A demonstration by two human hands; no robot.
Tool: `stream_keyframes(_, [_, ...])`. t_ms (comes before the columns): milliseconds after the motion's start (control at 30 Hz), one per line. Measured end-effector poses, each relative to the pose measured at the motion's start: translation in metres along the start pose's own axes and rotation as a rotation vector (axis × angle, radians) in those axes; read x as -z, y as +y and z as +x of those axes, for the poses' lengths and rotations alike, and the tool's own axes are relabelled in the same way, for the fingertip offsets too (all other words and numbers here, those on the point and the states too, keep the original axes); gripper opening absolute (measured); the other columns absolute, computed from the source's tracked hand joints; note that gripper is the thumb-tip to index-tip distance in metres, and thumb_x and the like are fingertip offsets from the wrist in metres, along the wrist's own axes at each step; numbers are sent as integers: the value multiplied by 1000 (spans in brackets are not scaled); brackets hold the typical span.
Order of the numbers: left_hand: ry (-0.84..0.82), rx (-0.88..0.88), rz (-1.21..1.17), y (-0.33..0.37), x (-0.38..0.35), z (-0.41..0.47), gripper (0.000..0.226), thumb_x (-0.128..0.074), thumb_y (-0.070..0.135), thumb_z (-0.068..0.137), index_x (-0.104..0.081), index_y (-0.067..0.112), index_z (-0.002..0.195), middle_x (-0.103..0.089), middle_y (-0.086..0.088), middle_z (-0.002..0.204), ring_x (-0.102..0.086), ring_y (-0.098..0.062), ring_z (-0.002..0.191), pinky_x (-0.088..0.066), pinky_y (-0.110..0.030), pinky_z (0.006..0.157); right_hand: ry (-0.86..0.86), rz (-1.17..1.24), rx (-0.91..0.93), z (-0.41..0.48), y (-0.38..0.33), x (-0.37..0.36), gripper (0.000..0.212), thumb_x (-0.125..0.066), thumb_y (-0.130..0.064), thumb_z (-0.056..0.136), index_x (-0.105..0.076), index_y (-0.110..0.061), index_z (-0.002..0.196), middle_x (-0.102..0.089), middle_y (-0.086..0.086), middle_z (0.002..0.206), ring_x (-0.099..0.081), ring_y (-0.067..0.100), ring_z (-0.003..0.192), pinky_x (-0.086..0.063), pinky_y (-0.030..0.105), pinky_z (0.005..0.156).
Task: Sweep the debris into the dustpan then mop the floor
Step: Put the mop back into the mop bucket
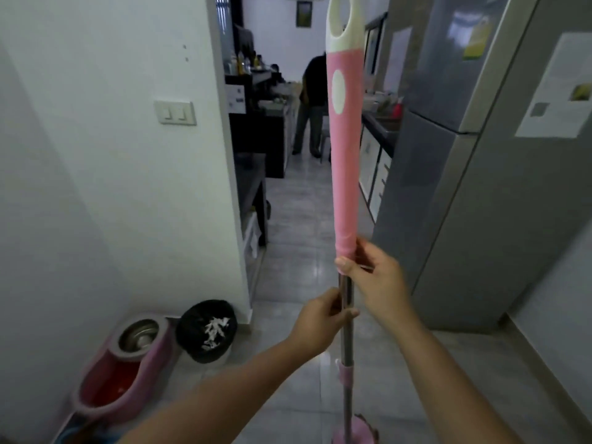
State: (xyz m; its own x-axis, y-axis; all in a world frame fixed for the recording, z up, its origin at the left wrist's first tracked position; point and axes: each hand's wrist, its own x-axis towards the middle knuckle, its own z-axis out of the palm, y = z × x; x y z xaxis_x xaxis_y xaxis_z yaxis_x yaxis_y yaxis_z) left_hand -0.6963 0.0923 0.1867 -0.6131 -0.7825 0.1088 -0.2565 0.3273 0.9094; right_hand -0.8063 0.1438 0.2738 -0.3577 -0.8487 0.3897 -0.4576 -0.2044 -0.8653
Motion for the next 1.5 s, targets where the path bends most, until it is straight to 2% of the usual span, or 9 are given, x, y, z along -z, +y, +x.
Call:
stream_keyframes(100, [111, 12, 14, -11, 58, -14, 34, -65, 39, 87, -65, 10, 105, -71, -9, 94, -69, -22, 88, -56, -42, 82, -50, 43, 51, 12, -27, -56, 44, -69, -30, 86, -59, -36, 129, -69, -19, 102, -66, 2, 95, -55, 25, 83])
stream_keyframes(233, [204, -10, 22, -33, 136, -31, 21, -66, 40, 87, -66, 20, 90, -63, 12, 72, -59, 1, 65, -50, -19, 63, -56, 94, 92, 25, -61, -132, 44, -68, -29, 87, -58, -36, 129, -69, -20, 103, -65, 1, 96, -54, 23, 84])
stream_keyframes(467, [418, -7, 23, -73, 278, -55, 29, -67, 43, 85, -70, 19, 99, -72, 5, 84, -67, -7, 78, -53, -23, 71, -176, 243, 181, 62, -120, -264, 48, -68, -19, 89, -57, -18, 135, -70, -23, 104, -66, -5, 94, -51, 11, 79])
stream_keyframes(633, [550, 16, 119, -97, 367, -70, 22, -66, 46, 84, -66, 24, 85, -61, 12, 64, -56, 1, 61, -47, -22, 62, -248, 312, 242, 83, -158, -346, 44, -67, -18, 89, -59, -51, 117, -71, -19, 103, -66, 1, 94, -51, 16, 84])
stream_keyframes(800, [646, 37, 211, -121, 442, -73, 28, -64, 52, 81, -70, 30, 97, -69, 13, 74, -65, -4, 72, -55, -31, 71, -325, 369, 253, 110, -183, -413, 41, -66, -12, 89, -62, -48, 107, -72, -11, 98, -67, 6, 91, -53, 31, 89])
stream_keyframes(1033, [779, 97, 330, -169, 532, -38, 35, -60, 57, 81, -69, 31, 104, -71, 12, 84, -67, -6, 81, -56, -38, 75, -445, 329, 285, 175, -189, -506, 26, -62, -12, 92, -62, -34, 106, -71, -12, 94, -67, 4, 91, -53, 23, 86])
stream_keyframes(1233, [866, 146, 446, -223, 610, 30, 38, -57, 61, 81, -68, 32, 103, -64, 20, 76, -64, -4, 76, -54, -29, 68, -512, 320, 303, 261, -170, -591, 24, -61, -18, 92, -60, -32, 111, -70, -12, 96, -66, 2, 91, -51, 12, 80])
stream_keyframes(1400, [836, 281, 547, -279, 653, 88, 41, -50, 61, 86, -64, 27, 105, -72, 10, 92, -68, -11, 85, -57, -34, 72, -616, 245, 212, 328, -133, -653, 27, -63, -22, 91, -55, -34, 114, -68, -19, 99, -62, -8, 92, -43, -1, 71])
stream_keyframes(1500, [839, 355, 556, -311, 669, 105, 41, -51, 57, 89, -62, 25, 111, -73, 7, 97, -68, -14, 87, -57, -33, 72, -709, 182, 192, 350, -115, -690, 26, -61, -23, 91, -51, -37, 110, -66, -22, 97, -62, -9, 91, -43, 3, 72])
